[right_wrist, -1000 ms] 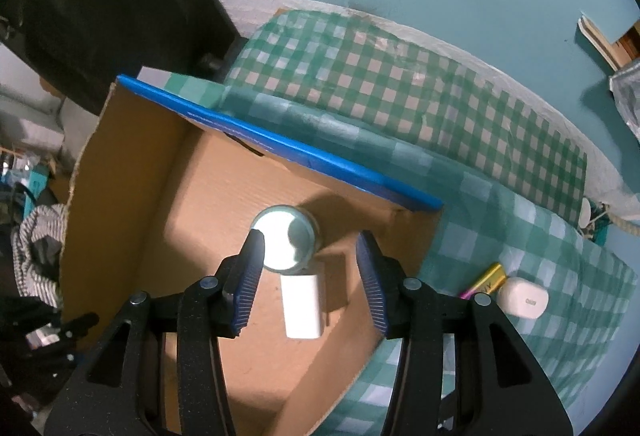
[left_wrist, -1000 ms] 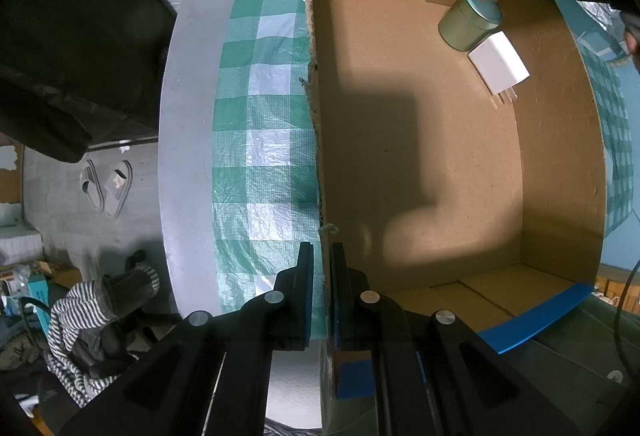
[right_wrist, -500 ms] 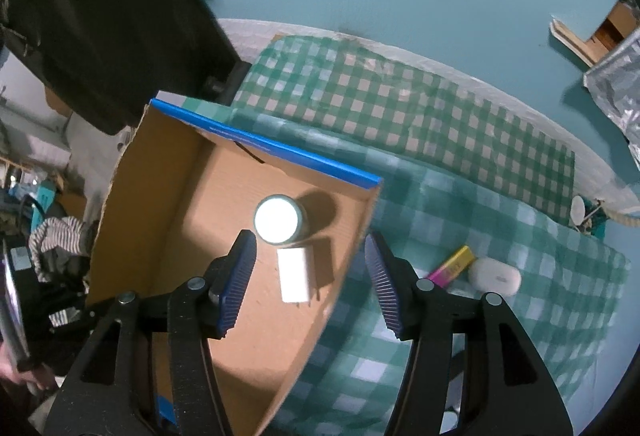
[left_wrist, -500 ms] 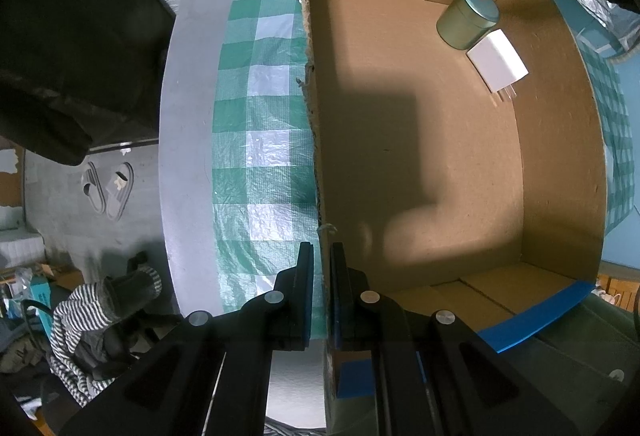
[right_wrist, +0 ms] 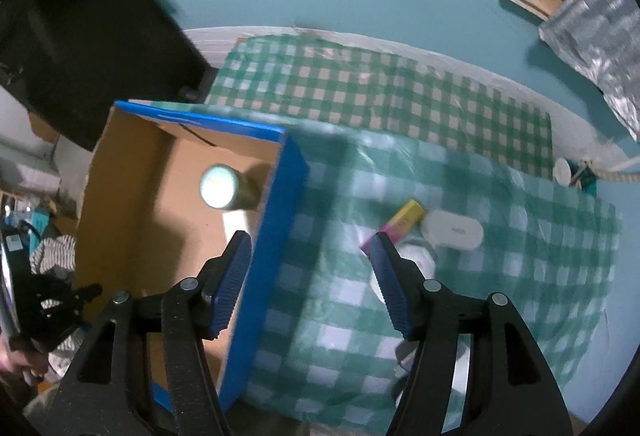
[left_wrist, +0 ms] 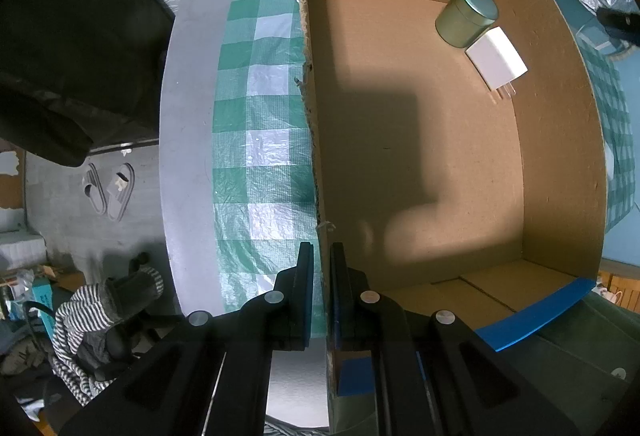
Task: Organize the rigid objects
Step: 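Move the right gripper back to the white octagonal box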
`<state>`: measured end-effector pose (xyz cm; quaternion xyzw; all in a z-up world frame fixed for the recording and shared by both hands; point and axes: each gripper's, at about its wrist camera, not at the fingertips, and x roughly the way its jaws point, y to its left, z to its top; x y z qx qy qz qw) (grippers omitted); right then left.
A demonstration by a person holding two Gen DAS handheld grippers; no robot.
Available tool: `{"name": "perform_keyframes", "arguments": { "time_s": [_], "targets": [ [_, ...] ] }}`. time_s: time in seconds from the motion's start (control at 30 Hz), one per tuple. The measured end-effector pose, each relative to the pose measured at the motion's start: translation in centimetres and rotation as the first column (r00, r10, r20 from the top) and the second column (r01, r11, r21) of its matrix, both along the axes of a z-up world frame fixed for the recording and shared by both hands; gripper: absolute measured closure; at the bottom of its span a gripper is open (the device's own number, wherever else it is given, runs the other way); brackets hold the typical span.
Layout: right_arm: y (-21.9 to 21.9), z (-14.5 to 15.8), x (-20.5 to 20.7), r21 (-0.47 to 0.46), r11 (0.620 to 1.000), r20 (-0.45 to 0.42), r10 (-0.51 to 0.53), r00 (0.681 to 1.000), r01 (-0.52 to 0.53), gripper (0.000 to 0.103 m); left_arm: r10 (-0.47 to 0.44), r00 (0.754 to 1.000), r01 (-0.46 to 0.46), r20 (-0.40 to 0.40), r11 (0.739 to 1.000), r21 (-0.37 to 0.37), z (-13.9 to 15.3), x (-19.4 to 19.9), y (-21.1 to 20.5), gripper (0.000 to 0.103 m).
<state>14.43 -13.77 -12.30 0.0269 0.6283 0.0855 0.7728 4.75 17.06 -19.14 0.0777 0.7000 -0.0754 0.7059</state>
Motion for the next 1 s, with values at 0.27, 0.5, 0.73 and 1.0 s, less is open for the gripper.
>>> {"name": "perform_keyframes", "arguments": {
  "time_s": [0.27, 0.5, 0.73, 1.0],
  "targets": [
    [-4.0, -2.5, -1.2, -0.014, 0.997, -0.052, -0.08, 0.995, 0.079, 0.04, -0.004, 1.0, 0.004, -0.002, 1.0, 0.002, 0.0, 0.0, 0.0, 0.095],
    [-6.0, -5.4, -1.6, -0.033, 0.994, -0.116, -0.103, 0.988, 0.1, 0.039, 0.001, 1.0, -0.001, 0.0, 1.0, 0.006, 0.0, -0.1, 0.1, 0.095],
    [-7.1, -8.3, -1.5, -0.047, 0.993, -0.156, -0.111, 0.981, 0.105, 0.037, -0.001, 1.0, 0.001, -0.004, 1.0, 0.01, -0.1, -0.2, 0.1, 0.095],
    [-8.0, -11.1, -1.2, -0.064, 0.99, -0.199, -0.136, 0.971, 0.126, 0.037, 0.004, 1.0, -0.003, -0.001, 1.0, 0.015, -0.2, -0.4, 0.1, 0.095]
  ]
}}
